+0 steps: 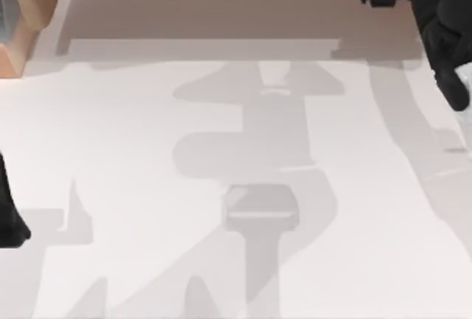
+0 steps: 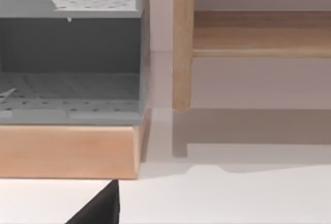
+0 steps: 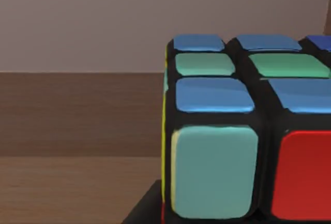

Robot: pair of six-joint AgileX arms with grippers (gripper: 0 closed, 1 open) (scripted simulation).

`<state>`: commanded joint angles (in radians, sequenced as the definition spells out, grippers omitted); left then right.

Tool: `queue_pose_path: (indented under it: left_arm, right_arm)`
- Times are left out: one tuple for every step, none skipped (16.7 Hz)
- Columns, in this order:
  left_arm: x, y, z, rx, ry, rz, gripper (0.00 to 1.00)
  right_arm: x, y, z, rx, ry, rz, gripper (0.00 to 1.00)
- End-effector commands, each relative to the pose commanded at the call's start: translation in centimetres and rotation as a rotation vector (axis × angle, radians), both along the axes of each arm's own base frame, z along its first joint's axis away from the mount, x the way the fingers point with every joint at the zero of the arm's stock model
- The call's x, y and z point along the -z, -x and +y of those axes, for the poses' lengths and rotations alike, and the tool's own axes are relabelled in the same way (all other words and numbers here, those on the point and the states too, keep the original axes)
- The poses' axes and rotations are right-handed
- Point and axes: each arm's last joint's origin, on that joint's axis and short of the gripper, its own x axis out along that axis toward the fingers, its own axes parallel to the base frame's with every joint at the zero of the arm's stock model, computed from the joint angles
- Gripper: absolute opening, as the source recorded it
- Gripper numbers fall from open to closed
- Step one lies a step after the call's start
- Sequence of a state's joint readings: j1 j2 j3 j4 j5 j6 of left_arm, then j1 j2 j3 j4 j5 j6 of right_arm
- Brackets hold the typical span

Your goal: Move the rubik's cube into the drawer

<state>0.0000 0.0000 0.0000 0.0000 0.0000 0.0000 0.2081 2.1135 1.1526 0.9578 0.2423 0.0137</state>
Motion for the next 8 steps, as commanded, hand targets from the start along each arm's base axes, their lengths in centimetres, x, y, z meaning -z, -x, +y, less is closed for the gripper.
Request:
queue_pose_path:
  left_arm:
    - [0.00,0.00,0.00,0.000,0.000,0.000,1.00]
    - [0.00,0.00,0.00,0.000,0.000,0.000,1.00]
    - [0.00,0.00,0.00,0.000,0.000,0.000,1.00]
    - [0.00,0.00,0.00,0.000,0.000,0.000,1.00]
    - [0.00,0.00,0.00,0.000,0.000,0.000,1.00]
    - [0.00,0.00,0.00,0.000,0.000,0.000,1.00]
    - [0.00,0.00,0.00,0.000,0.000,0.000,1.00]
    - [0.00,0.00,0.00,0.000,0.000,0.000,1.00]
  right_arm:
    - [0.00,0.00,0.00,0.000,0.000,0.000,0.00]
    - [0.00,0.00,0.00,0.000,0.000,0.000,0.00]
    - [0.00,0.00,0.00,0.000,0.000,0.000,0.00]
    - [0.00,0.00,0.00,0.000,0.000,0.000,0.00]
    - [0.00,0.00,0.00,0.000,0.000,0.000,0.00]
    - [0.00,0.00,0.00,0.000,0.000,0.000,0.00]
    - [0.00,0.00,0.00,0.000,0.000,0.000,0.00]
    - [0.00,0.00,0.00,0.000,0.000,0.000,0.00]
